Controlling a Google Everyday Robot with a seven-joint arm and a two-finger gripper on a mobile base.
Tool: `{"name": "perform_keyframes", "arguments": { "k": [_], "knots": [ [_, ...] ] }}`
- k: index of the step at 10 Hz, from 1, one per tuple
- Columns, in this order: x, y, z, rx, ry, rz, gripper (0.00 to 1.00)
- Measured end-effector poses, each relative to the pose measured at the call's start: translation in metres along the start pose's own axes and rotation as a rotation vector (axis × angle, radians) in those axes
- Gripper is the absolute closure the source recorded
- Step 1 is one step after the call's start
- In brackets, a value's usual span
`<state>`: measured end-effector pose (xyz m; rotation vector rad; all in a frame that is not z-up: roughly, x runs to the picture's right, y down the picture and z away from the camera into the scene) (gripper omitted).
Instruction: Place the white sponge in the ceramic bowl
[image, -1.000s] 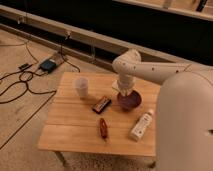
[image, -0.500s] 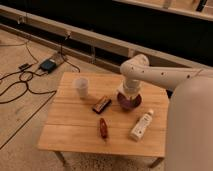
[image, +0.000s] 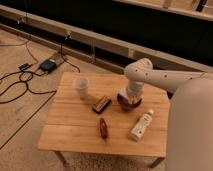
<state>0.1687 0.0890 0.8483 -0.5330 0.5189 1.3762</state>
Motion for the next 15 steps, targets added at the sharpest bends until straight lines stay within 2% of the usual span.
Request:
{"name": "perform_keyframes", "arguments": {
  "k": [1, 3, 4, 6, 7, 13, 15],
  "knots": [
    [0.000, -0.001, 0.002, 0.001, 0.007, 0.002, 0.77],
    [-0.002, -0.004, 0.005, 0.002, 0.021, 0.010, 0.56],
    [-0.003, -0.005, 0.006, 0.003, 0.026, 0.014, 0.41],
    [-0.005, -0.006, 0.006, 0.004, 0.031, 0.017, 0.25],
    [-0.005, -0.006, 0.006, 0.005, 0.033, 0.017, 0.20],
    [-0.006, -0.001, -0.004, 0.013, 0.033, 0.017, 0.20],
    [-0.009, 0.001, -0.014, 0.026, 0.017, 0.019, 0.20]
  ]
}}
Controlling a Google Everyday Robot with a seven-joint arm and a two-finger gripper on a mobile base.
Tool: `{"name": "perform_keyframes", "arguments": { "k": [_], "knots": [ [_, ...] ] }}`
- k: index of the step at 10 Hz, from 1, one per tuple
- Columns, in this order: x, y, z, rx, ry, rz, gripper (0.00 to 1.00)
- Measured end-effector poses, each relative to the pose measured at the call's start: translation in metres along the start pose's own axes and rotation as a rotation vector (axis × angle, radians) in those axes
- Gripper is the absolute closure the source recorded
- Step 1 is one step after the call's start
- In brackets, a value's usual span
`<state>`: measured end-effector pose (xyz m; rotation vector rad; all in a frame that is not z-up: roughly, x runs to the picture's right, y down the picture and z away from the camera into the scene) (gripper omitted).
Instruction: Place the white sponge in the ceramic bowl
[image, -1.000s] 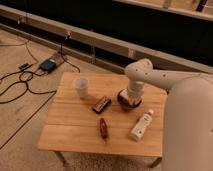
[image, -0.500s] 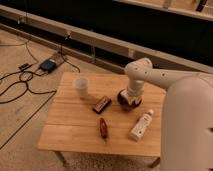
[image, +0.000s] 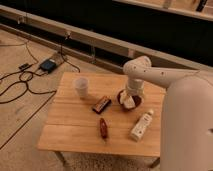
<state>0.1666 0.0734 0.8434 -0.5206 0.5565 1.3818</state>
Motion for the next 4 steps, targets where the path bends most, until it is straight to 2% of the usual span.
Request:
{"name": "perform_keyframes", "arguments": {
  "k": [2, 4],
  "knots": [
    [-0.0057, 0.0046, -0.0128, 0.006, -0.030, 0.011, 0.20],
    [-0.0068, 0.0051, -0.0133, 0.006, -0.036, 0.011, 0.20]
  ]
}}
